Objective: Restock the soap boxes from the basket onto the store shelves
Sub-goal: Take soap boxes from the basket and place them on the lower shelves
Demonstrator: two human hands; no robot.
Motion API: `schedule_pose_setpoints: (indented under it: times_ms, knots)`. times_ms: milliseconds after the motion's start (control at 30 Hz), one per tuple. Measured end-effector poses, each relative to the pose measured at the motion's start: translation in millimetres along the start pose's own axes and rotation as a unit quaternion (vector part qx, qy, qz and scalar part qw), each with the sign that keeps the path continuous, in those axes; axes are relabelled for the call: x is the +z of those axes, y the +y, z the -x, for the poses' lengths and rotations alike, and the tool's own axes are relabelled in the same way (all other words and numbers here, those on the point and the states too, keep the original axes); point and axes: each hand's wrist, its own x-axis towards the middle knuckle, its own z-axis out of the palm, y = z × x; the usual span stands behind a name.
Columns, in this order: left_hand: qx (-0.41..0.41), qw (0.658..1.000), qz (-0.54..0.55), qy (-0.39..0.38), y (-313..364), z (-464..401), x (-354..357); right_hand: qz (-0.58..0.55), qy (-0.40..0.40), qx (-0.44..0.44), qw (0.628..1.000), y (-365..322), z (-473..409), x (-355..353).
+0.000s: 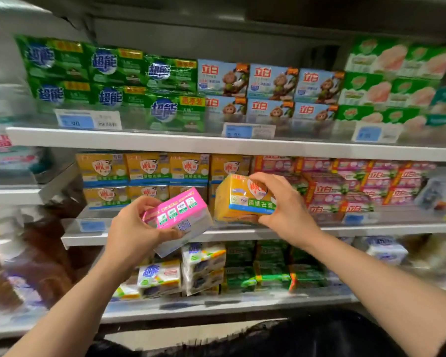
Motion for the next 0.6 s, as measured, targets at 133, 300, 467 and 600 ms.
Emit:
schedule_pose_setpoints:
  times_ms: [133,300,467,600]
  knots:
    - [-0.009,0.999,0.010,0.036,-1.7,-11.9,4.5,0.036,0.019,-0.014,0.999,4.7,-23.2,23.4]
    - [-0.034,0.995,0.062,0.063,1.2,-27.4,12.8,0.056,0.029,-0.017,0.998,9.4,-54.2,30.6]
    - [-0.052,0.994,0.062,0.073,-1.8,-35.5,17.8,0.111,0.040,0.034,0.992,14.3,-67.2,34.4]
    - [-0.050,0.996,0.051,0.060,-1.4,-35.1,21.1,0.165,0.074,0.056,0.982,16.9,-60.9,43.2]
